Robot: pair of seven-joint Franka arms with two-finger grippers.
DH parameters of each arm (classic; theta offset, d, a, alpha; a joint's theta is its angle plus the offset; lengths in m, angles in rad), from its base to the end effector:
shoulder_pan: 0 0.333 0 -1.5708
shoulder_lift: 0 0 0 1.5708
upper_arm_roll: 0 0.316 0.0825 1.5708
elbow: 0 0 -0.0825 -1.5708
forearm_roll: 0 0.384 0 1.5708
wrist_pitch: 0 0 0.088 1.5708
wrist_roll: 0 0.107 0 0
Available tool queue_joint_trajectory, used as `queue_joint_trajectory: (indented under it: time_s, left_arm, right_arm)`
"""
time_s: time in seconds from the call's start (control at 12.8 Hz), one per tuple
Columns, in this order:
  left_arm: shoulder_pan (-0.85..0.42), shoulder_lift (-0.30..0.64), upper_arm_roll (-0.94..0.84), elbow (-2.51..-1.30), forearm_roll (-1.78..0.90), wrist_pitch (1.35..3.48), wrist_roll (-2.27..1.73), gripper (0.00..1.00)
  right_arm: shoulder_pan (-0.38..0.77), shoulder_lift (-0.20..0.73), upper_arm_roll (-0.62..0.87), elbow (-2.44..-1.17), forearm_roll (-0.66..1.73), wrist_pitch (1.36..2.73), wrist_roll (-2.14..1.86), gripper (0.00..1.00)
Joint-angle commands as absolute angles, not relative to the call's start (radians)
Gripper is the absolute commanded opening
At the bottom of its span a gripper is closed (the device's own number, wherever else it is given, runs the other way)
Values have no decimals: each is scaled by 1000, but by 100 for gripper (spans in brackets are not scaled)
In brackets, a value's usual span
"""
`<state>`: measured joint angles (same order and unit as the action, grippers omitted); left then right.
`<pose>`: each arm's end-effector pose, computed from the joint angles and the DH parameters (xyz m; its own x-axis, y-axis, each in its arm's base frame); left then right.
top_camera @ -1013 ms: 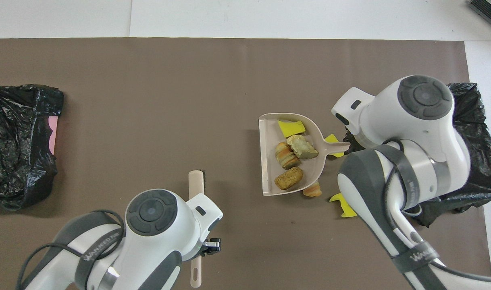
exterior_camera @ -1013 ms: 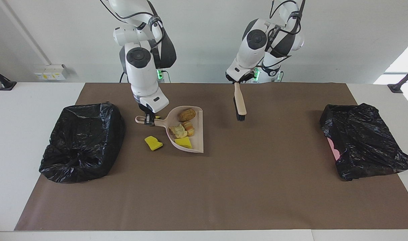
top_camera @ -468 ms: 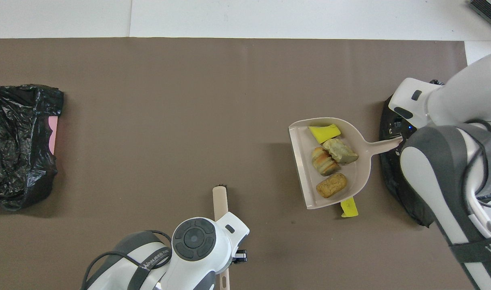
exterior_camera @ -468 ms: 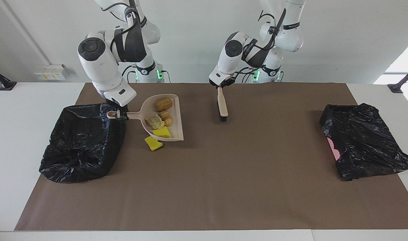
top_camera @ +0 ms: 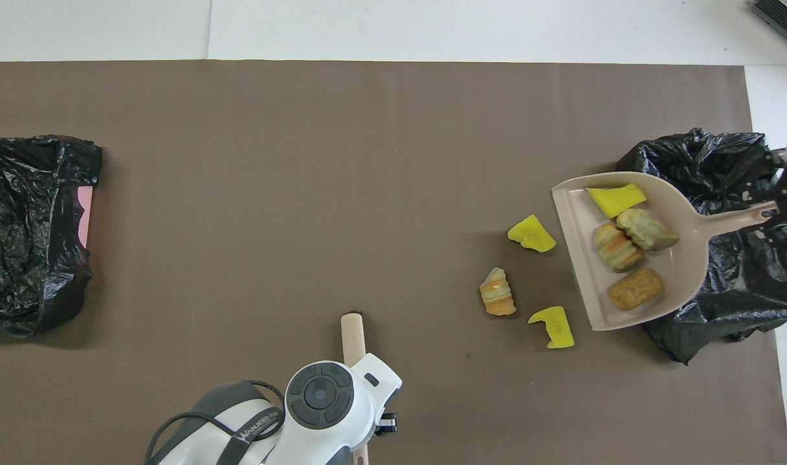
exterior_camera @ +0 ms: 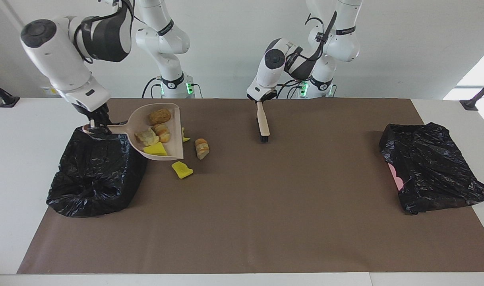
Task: Sweep and dump trash in bin
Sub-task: 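Carry the loaded dustpan over the trash bag with the right gripper, then tip the dustpan into the trash bag while the left gripper releases the brush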
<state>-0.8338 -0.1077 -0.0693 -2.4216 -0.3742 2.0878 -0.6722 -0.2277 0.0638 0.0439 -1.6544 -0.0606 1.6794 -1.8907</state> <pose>0.2650 -0.3650 0.3353 0.9338 -0.0151 -0.3575 0.0032 -0.9987 0.0505 0.5673 -0.1121 0.5582 -0.1443 0.9886 -0.0420 0.9884 0.1420 -0.0549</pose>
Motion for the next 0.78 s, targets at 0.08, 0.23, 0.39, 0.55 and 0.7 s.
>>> queue_joint_trajectory:
  time_s: [0.08, 0.23, 0.39, 0.55, 0.7]
  left_arm:
    - [-859, -135, -51, -2460, -390, 2128, -657, 0]
    - [-851, -126, -51, -2456, -390, 2149, -649, 76]
    - [-815, -111, -41, -2419, -379, 2131, -652, 100]
    - [-691, -107, -43, -2376, -351, 2109, -652, 100]
    - [-606, -106, -41, -2340, -290, 2108, -652, 100]
  right_arm:
    - [-368, 87, 57, -1615, -125, 1707, -1976, 0]
    - [-406, 83, 57, -1624, -208, 1787, -1986, 0]
    - [-413, 75, 57, -1654, -297, 1888, -1991, 0]
    - [-410, 60, 57, -1701, -385, 1960, -1984, 0]
    - [-388, 48, 60, -1745, -510, 2049, -1976, 0]
